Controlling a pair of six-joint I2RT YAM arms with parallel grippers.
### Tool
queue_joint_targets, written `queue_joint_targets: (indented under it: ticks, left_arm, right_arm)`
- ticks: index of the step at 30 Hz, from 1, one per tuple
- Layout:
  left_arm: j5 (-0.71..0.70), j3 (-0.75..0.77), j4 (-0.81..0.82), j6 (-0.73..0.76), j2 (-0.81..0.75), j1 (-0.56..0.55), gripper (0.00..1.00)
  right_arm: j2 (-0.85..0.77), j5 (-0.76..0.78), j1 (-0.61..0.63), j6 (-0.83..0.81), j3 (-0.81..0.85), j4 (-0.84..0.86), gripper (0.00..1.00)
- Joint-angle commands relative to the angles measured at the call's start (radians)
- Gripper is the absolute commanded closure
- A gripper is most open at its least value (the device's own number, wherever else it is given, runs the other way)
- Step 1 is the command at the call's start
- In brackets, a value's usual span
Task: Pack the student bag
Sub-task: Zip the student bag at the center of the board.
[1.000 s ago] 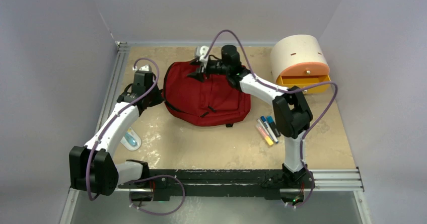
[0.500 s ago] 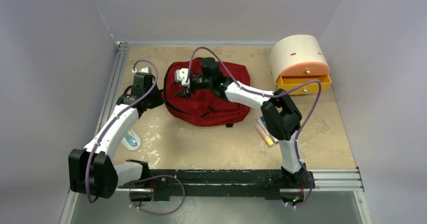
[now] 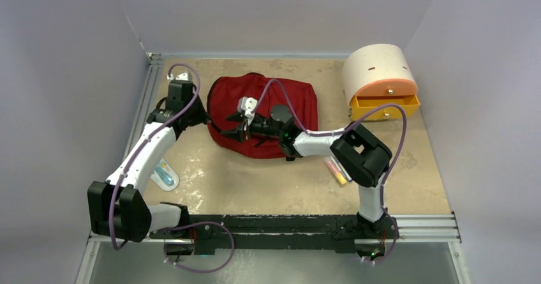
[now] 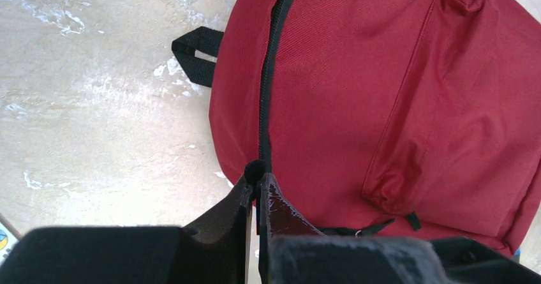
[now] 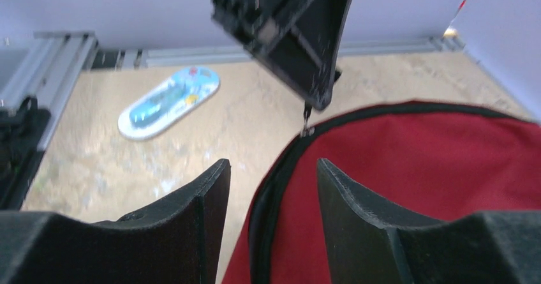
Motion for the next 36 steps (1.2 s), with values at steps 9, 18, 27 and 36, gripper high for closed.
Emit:
queue_joint_targets:
  ticks: [9,18,27,36]
  left_arm:
    - [-0.030,0.119,0.025,0.078,0.038,0.005,1.00]
    - [-0.017,0.136,0.016,0.085,0.045,0.005,1.00]
    - [0.002,0.133,0.008,0.073,0.040,0.005,1.00]
    - [0.024,0.138,-0.010,0.052,0.038,0.005,1.00]
  right_arm:
    - [0.108,0.146,0.048,0.127,0.102,0.334,0.44]
    - [0.175,0.217,0.070,0.011,0.144,0.350,0.43]
    - [0.244,0.330,0.103,-0.069,0.217,0.356,0.42]
    - [0.286,0.429,0.132,-0.151,0.262,0.352,0.45]
